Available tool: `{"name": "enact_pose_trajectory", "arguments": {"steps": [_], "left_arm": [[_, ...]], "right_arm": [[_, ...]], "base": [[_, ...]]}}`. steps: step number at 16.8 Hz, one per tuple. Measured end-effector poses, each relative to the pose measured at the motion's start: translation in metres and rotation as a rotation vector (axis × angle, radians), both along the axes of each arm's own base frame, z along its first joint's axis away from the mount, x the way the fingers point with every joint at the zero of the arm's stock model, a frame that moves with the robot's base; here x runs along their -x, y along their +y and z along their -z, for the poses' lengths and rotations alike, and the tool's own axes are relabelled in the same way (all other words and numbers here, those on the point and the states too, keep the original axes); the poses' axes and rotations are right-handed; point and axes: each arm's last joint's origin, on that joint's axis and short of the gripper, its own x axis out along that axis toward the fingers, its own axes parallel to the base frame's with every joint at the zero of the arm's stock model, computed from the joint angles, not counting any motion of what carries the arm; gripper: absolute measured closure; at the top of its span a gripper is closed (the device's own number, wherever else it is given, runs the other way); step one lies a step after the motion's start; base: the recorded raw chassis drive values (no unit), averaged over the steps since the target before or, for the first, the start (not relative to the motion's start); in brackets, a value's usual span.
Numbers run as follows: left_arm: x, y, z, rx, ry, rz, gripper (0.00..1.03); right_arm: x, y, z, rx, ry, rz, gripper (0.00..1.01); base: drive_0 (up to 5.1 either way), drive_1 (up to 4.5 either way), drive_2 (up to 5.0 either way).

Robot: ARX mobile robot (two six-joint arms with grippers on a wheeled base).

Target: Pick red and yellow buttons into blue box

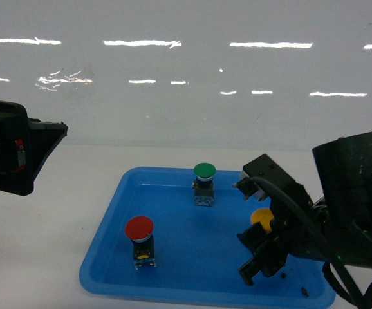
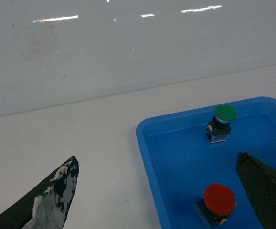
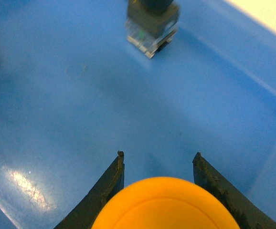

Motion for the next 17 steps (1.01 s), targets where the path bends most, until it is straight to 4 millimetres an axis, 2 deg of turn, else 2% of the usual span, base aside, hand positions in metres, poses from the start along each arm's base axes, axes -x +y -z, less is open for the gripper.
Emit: {"name": "enact_pose_trajectory", "arguments": {"steps": [2, 3, 5, 8, 17], "left_arm": [[0.0, 0.0, 0.0, 0.0, 0.0, 0.0, 0.05], [0.0, 0.0, 0.0, 0.0, 0.0, 0.0, 0.05], [0.0, 0.0, 0.0, 0.0, 0.0, 0.0, 0.05], [0.0, 0.0, 0.0, 0.0, 0.0, 0.0, 0.05], [0.0, 0.0, 0.0, 0.0, 0.0, 0.0, 0.05]], "right_arm": [[-0.002, -0.02, -0.023, -0.058, -0.066, 0.068, 0.62], [0.012, -0.077, -0.071, -0.173, -0.157, 0.274, 0.62], [0.029, -0.097, -0.085, -0.22, -0.194, 0.36, 0.62], [0.053, -0.109, -0.096, -0.26, -0.24, 0.441, 0.62], [0.075, -0.116, -0.095, -0.269, -0.254, 0.505, 0.62]], "base": [[0.0, 0.0, 0.0], [0.0, 0.0, 0.0], [0.0, 0.0, 0.0], [0.0, 0.0, 0.0], [0.0, 0.0, 0.0]]}}
